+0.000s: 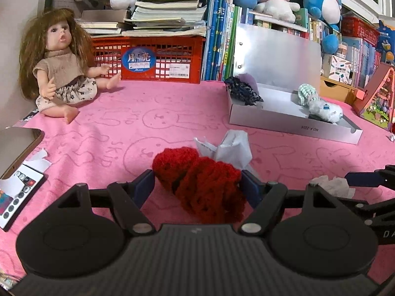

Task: Organize objects
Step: 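Grasp the red knitted item with the left tool while the right tool grasps the crumpled tissue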

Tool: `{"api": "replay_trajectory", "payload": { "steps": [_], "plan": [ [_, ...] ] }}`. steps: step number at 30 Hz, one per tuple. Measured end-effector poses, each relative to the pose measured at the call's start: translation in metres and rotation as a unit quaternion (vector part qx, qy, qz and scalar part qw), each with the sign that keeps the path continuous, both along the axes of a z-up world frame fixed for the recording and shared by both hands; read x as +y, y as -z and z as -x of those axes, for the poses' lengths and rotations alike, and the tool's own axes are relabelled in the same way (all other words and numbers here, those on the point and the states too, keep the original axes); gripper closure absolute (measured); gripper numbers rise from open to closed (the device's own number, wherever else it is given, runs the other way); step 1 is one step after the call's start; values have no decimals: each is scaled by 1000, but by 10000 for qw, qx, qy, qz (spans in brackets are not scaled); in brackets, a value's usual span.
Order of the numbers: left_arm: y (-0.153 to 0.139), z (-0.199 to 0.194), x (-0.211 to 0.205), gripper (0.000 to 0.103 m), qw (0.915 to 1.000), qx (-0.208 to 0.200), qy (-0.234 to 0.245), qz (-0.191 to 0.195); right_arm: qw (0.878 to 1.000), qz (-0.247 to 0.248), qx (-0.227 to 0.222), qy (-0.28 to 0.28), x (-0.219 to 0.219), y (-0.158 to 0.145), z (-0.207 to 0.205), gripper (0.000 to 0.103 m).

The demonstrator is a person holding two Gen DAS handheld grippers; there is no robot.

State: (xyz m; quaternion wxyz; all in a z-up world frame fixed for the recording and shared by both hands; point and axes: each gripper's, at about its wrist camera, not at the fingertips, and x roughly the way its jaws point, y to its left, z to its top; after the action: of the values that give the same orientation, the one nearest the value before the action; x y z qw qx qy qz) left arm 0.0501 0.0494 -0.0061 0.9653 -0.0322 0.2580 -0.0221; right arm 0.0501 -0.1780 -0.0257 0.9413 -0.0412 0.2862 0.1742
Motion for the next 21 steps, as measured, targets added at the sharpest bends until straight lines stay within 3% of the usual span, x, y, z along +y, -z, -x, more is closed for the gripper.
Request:
{"api": "replay_trajectory", "payload": {
  "steps": [4, 8, 15, 21],
  "plan": [
    [3, -2, -2, 24, 10000, 71, -7, 53, 10000, 85, -2, -44, 3, 1, 1, 24],
    [5, 0, -1, 31, 9999, 42, -73, 86, 9999, 96, -32, -62, 4, 2, 1, 30],
    [0, 6, 3, 41, 9997, -13, -132, 212, 10000, -35, -45, 20, 0, 0, 2, 53],
    [-11, 11, 5, 42, 9995, -147, -140, 245, 9996, -255, -16, 97, -7, -3, 0, 56]
  ]
}}
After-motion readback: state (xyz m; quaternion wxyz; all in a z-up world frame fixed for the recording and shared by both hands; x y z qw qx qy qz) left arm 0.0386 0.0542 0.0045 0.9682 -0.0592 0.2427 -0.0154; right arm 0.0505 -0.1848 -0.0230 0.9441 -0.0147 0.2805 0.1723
